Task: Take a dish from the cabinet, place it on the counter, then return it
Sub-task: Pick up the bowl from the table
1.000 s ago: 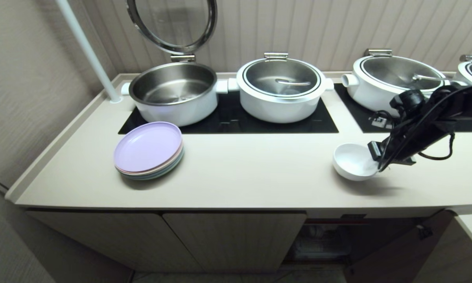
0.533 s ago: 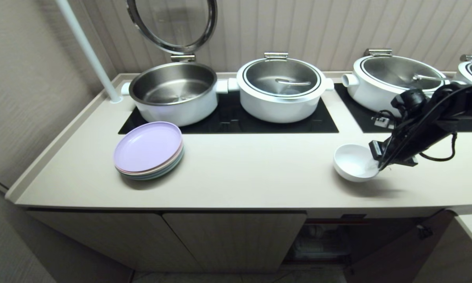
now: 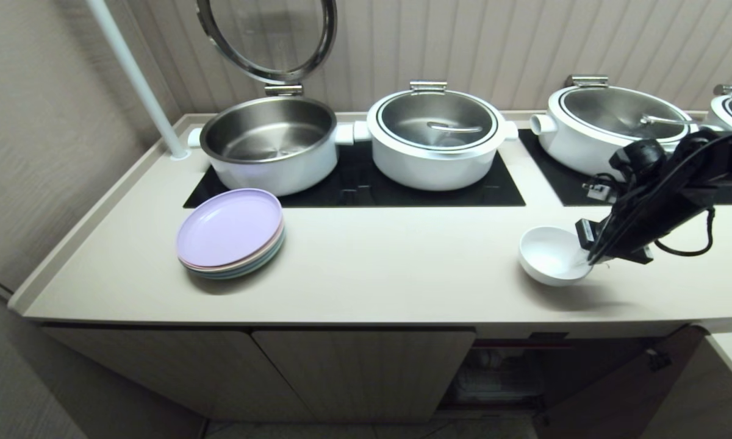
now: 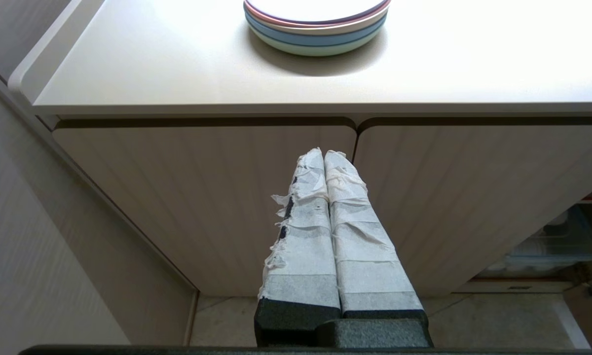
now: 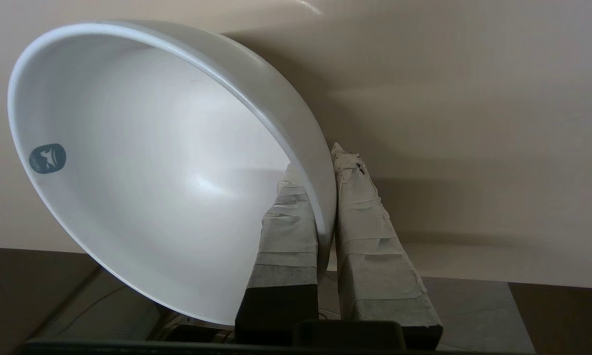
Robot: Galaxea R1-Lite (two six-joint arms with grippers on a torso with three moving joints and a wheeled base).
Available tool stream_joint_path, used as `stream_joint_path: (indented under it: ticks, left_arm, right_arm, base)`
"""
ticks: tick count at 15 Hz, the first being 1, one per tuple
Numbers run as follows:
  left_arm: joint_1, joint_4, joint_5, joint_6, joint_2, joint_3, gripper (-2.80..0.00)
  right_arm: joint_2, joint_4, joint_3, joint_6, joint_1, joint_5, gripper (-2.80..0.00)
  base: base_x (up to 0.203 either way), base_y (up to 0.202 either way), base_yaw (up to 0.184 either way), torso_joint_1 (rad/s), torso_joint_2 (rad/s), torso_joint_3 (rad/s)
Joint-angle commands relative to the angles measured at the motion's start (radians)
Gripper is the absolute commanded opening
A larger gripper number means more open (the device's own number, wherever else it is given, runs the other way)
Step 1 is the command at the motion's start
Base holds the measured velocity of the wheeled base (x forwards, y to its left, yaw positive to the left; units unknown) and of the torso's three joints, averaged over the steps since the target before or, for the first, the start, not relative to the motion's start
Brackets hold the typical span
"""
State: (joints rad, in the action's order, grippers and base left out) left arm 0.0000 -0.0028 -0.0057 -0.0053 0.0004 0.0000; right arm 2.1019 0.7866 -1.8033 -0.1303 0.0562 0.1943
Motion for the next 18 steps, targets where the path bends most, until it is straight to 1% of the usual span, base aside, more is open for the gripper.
stream_joint_path:
  ticks: [1, 6, 8, 10, 14, 18]
  left_arm:
    - [0.0, 0.0, 0.0, -0.001, 0.0, 0.0, -2.8]
    - [0.0, 0.0, 0.0, -0.001, 0.0, 0.0, -2.8]
    - [0.0, 0.0, 0.0, -0.001, 0.0, 0.0, -2.8]
    - [0.0, 0.0, 0.0, -0.001, 0.0, 0.0, -2.8]
    - [0.0, 0.0, 0.0, -0.001, 0.0, 0.0, -2.8]
    - [0.0, 0.0, 0.0, -0.001, 0.0, 0.0, -2.8]
  right_arm:
    - [-0.017, 0.003, 0.018, -0.016, 0.0, 0.002, -2.8]
    - [-0.051, 0.003, 0.047, -0.079, -0.002, 0.011, -2.8]
    - [-0.065, 0.005, 0.047, -0.093, -0.001, 0.039, -2.8]
    - [-0.085, 0.005, 0.065, -0.094, -0.001, 0.04, -2.8]
    - [-0.161, -0.001, 0.167, -0.094, 0.001, 0.041, -2.8]
    - [-0.25, -0.002, 0.236, -0.094, -0.001, 0.045, -2.8]
  base:
    - [0.0, 0.0, 0.0, 0.0, 0.0, 0.0]
    - [0.0, 0.0, 0.0, 0.0, 0.0, 0.0]
    - [0.0, 0.0, 0.0, 0.0, 0.0, 0.0]
    - [0.0, 0.0, 0.0, 0.0, 0.0, 0.0]
    - [0.0, 0.0, 0.0, 0.0, 0.0, 0.0]
    - [0.0, 0.0, 0.0, 0.0, 0.0, 0.0]
